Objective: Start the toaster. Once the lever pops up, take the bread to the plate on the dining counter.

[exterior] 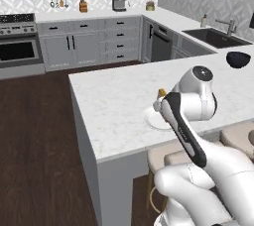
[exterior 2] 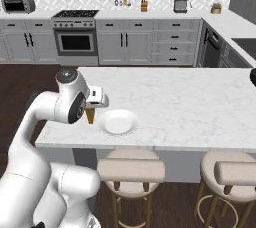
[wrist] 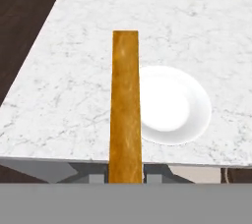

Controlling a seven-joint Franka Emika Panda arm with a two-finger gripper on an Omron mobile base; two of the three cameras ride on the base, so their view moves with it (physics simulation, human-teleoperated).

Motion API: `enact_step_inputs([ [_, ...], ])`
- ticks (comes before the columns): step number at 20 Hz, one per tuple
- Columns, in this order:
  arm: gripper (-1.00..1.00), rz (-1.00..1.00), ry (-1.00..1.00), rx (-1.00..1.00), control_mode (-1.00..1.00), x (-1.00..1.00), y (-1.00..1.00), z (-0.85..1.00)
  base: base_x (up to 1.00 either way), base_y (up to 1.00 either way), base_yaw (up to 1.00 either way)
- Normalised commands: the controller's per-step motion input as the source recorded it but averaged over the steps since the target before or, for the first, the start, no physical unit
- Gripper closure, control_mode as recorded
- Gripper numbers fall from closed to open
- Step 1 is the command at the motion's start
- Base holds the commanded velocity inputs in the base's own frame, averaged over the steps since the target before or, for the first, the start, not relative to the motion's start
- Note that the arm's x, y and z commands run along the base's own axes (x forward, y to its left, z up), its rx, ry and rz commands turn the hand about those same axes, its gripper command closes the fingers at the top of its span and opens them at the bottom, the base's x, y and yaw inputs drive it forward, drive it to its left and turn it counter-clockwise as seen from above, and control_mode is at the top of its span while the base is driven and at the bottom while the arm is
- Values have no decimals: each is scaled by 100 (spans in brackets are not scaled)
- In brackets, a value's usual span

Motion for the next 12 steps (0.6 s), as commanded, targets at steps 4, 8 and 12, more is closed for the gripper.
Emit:
enact_step_inputs([
  [4,100,8,32,0,-100,30,-12,-26,0,0,0],
  [8,100,5,6,1,-100,2,-19,-53,0,0,0],
  [12,100,1,-10,0,-100,19,-4,-40,0,0,0],
])
